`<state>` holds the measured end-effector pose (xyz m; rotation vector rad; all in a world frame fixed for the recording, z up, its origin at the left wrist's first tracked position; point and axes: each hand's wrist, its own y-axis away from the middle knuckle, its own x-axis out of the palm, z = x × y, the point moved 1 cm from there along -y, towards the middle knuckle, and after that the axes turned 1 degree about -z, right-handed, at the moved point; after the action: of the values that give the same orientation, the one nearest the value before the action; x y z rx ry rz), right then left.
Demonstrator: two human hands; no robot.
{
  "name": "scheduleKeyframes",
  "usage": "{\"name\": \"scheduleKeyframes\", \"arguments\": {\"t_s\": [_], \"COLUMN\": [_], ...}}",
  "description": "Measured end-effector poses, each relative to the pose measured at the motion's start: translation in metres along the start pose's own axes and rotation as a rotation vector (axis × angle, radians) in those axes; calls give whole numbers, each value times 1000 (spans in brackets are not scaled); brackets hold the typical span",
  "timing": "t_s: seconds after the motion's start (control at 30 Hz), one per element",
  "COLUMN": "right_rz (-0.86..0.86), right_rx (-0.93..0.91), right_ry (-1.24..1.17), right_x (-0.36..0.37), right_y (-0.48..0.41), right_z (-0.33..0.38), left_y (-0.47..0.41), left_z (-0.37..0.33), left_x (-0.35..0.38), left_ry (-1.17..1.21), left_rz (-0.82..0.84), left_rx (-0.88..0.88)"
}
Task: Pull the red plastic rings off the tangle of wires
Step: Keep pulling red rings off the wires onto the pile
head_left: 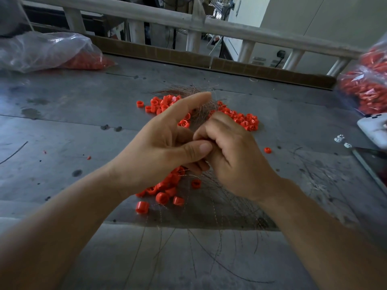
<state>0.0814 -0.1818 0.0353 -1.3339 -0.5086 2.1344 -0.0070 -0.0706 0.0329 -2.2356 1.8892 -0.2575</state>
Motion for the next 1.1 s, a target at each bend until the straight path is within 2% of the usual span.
{"name": "scheduleKeyframes", "arguments": {"t_s": [0.23, 0.47, 0.6, 0.7, 0.83, 1.1], "right_rz": [10, 136, 72, 54, 55, 246], "right_rx": [89, 238, 199, 220, 246, 267], "right_ry": [-149, -386, -303, -175, -129, -28], "right_x": [-5, -9, -17, -25, -31, -22], "right_y": [-3, -4, -4, -5, -6, -3], "right_z": [-1, -7, -6, -10, -12, -18], "left_y": [-3, -7, -7, -7, -6, -7], "left_z": [-2, -4, -6, -8, -10, -8], "left_x": [-7, -18, -22, -25, -30, -38], "left_ry": [81, 231, 216, 171, 101, -365], "left_rz": [-64, -142, -158, -197, -272, -330], "left_rx": [-108, -57, -35, -20, -17, -91]}}
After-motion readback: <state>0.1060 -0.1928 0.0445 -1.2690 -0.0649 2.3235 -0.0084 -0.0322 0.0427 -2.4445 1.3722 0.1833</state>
